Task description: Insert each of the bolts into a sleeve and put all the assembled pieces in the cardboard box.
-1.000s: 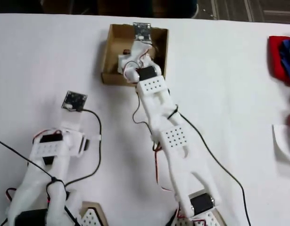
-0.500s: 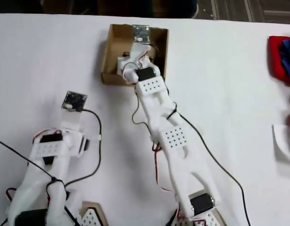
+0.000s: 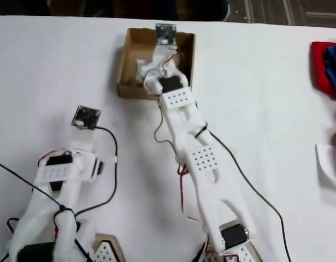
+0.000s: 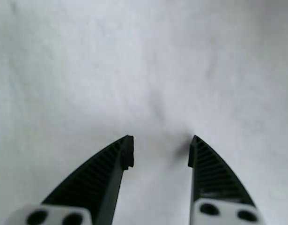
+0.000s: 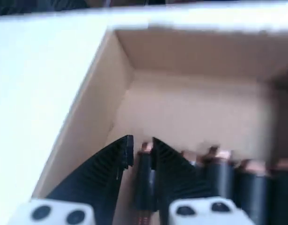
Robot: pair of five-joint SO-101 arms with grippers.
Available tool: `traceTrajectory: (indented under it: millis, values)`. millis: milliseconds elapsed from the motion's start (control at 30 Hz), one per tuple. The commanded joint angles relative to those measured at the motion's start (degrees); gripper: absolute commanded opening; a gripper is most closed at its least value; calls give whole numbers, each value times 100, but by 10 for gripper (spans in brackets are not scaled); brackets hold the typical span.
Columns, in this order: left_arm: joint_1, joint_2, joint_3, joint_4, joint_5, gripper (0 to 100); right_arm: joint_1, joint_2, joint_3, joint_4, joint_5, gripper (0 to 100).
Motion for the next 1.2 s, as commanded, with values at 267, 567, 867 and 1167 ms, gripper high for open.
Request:
traceTrajectory:
  millis: [267, 567, 867, 1167]
  values:
    - [0, -545, -1991, 2602, 53, 207, 444, -3002, -484, 5015, -18, 23]
    - [-35, -3051, -2941, 5415, 44, 210, 567, -6387, 2646, 5042, -18, 21]
    - [-35, -5899, -567, 4510, 9, 211, 593, -11108, 10092, 4479, -18, 24]
    - [-18, -7376, 1754, 3279, 35, 211, 1851, -14000, 14901, 2510, -18, 22]
